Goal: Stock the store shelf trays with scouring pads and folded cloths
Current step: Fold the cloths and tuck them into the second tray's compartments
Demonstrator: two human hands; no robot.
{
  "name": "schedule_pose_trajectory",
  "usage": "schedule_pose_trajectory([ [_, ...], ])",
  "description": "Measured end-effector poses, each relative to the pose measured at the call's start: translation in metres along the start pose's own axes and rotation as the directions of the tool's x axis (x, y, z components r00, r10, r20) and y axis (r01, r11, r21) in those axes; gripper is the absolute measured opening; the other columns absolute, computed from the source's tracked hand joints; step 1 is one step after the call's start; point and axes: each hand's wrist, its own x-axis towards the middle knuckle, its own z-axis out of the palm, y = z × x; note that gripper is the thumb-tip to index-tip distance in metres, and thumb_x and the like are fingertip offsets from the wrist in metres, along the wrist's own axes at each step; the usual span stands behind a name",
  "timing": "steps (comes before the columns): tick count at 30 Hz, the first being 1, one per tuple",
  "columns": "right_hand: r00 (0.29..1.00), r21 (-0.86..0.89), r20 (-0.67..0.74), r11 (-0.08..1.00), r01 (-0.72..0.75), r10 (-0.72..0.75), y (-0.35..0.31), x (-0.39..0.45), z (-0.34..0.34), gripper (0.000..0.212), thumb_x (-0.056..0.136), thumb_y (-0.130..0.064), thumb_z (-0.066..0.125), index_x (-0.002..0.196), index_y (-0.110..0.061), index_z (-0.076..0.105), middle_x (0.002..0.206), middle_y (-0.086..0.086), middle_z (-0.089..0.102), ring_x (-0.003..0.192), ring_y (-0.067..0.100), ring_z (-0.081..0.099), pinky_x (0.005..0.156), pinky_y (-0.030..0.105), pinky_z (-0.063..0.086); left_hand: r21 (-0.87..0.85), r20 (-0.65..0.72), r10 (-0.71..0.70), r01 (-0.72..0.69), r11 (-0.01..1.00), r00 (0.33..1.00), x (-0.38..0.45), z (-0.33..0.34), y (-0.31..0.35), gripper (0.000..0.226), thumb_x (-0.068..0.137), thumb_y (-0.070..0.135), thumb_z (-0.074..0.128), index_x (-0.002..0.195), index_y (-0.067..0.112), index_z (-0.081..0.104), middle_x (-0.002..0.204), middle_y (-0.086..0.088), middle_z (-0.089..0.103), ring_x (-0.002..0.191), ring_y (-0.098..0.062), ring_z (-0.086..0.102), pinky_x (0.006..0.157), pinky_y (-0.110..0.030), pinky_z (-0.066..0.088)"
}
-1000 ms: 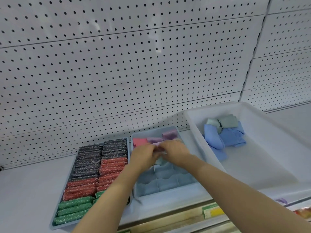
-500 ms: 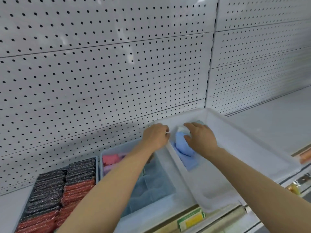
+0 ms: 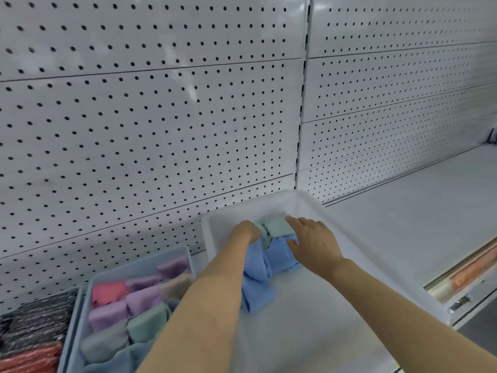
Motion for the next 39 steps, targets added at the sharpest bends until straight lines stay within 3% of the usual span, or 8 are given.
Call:
schedule_pose_trajectory([
  [3,1.0,0.007,0.011,1.0,0.008,-0.008,0.008,0.002,0.004,0.049,0.096,-0.028,0.046,0.143,-0.018,0.036,0.125,0.0,0.058,0.111,0.02,0.055,0.097,0.028,0.037,-0.192,0.039,-0.088,0.094,0.977,0.995,0.013,0.014,-0.005,0.043,0.096,0.025,0.051,0.132,0.003,0.053,0.138,-0.015,0.051,0.128,-0.033,0.047,0.108,-0.039,0.036],
  [7,1.0,0.05,0.017,0.999,-0.003,0.002,0.014,0.005,0.007,0.049,0.096,-0.028,0.048,0.143,-0.02,0.036,0.125,-0.002,0.057,0.111,0.019,0.054,0.096,0.026,0.038,-0.409,-0.097,-0.141,0.09,0.908,0.985,0.027,0.028,-0.015,0.047,0.089,0.03,0.062,0.13,0.009,0.057,0.132,-0.011,0.058,0.119,-0.031,0.055,0.091,-0.033,0.044],
  [12,0.999,0.168,-0.014,0.985,-0.048,0.051,0.007,0.018,0.002,0.047,0.094,-0.026,0.05,0.14,-0.021,0.042,0.128,-0.001,0.058,0.113,0.02,0.055,0.091,0.028,0.043,-0.727,-0.281,-0.108,-0.138,0.673,0.954,0.005,-0.007,0.005,0.017,0.086,0.025,0.067,0.096,0.011,0.065,0.098,-0.009,0.067,0.092,-0.029,0.064,0.077,-0.036,0.051],
  [19,0.968,0.634,-0.115,0.766,-0.103,0.225,-0.039,0.046,-0.023,0.031,0.099,-0.035,0.043,0.115,-0.016,0.061,0.107,0.002,0.065,0.094,0.019,0.061,0.081,0.034,0.048,-0.856,-0.407,0.049,-0.4,0.326,0.912,-0.08,-0.061,0.002,0.017,0.088,0.023,0.07,0.104,0.018,0.064,0.104,-0.009,0.069,0.094,-0.022,0.067,0.079,-0.041,0.06],
  [24,0.959,0.823,-0.119,0.566,-0.051,0.259,-0.089,0.047,-0.047,0.043,0.096,-0.049,0.042,0.081,-0.011,0.054,0.082,0.005,0.06,0.077,0.021,0.054,0.068,0.032,0.042,-0.728,-0.561,0.124,-0.559,0.398,0.819,-0.133,-0.085,-0.03,0.013,0.089,0.017,0.068,0.101,0.015,0.064,0.095,-0.004,0.071,0.083,-0.014,0.065,0.068,-0.029,0.054],
  [29,0.971,0.966,-0.037,0.257,-0.026,0.237,-0.141,0.035,-0.066,0.035,0.089,-0.041,0.062,0.086,-0.006,0.059,0.072,0.001,0.053,0.063,0.011,0.045,0.056,0.019,0.037,-0.529,-0.686,0.157,-0.635,0.563,0.71,-0.177,-0.097,-0.067,0.017,0.081,0.004,0.072,0.089,0.016,0.063,0.081,0.009,0.068,0.071,-0.011,0.065,0.062,-0.025,0.051],
  [32,0.978,0.995,0.021,0.09,-0.04,0.206,-0.165,0.032,-0.069,0.011,0.085,-0.016,0.066,0.095,-0.011,0.064,0.079,0.01,0.06,0.069,0.017,0.054,0.059,0.023,0.046,-0.532,-0.648,0.165,-0.597,0.6,0.744,-0.201,-0.106,-0.085,0.037,0.073,0.003,0.078,0.097,0.026,0.062,0.096,0.011,0.07,0.082,-0.016,0.07,0.067,-0.028,0.056],
  [39,0.995,0.995,0.068,-0.071,-0.063,0.066,-0.197,0.013,-0.059,0.024,0.085,-0.001,0.063,0.106,-0.011,0.067,0.098,0.012,0.073,0.086,0.026,0.068,0.084,0.044,0.054,-0.729,-0.544,0.049,-0.501,0.465,0.837,-0.228,-0.127,-0.121,0.062,0.077,0.02,0.081,0.131,0.021,0.05,0.122,0.0,0.06,0.105,-0.012,0.065,0.092,-0.031,0.053],
])
